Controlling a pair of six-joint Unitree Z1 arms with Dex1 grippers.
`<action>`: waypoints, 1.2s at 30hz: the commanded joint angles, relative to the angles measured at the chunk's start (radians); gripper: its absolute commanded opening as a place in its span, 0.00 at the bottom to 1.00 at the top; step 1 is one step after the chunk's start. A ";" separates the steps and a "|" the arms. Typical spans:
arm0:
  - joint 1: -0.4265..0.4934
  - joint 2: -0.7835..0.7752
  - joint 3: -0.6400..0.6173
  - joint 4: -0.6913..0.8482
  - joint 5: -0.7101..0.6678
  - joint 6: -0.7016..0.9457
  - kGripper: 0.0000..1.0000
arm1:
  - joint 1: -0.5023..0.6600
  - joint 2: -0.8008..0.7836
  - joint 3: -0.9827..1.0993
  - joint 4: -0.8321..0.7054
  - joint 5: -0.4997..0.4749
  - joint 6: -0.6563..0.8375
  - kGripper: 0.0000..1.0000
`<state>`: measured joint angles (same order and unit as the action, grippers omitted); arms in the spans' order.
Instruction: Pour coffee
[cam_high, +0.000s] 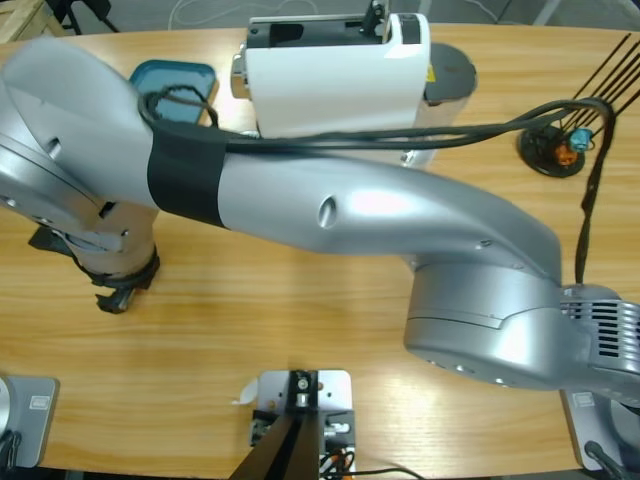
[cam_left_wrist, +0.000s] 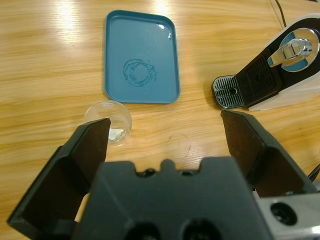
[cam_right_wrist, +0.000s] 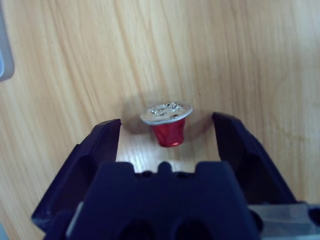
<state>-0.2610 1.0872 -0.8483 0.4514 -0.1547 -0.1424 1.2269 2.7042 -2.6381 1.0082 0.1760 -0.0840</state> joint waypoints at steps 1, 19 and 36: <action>-0.011 0.035 0.039 -0.011 -0.011 0.012 0.96 | 0.014 0.082 -0.563 0.006 0.014 0.015 0.71; -0.011 0.031 0.041 -0.013 -0.011 0.012 0.96 | 0.014 0.069 -0.564 0.040 0.004 -0.019 0.00; -0.024 0.026 0.046 -0.012 -0.016 0.012 0.96 | -0.036 -0.105 -0.563 0.183 -0.072 -0.111 0.00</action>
<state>-0.2686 1.0911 -0.8409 0.4487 -0.1553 -0.1423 1.2273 2.6836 -2.6410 1.0829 0.1326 -0.1338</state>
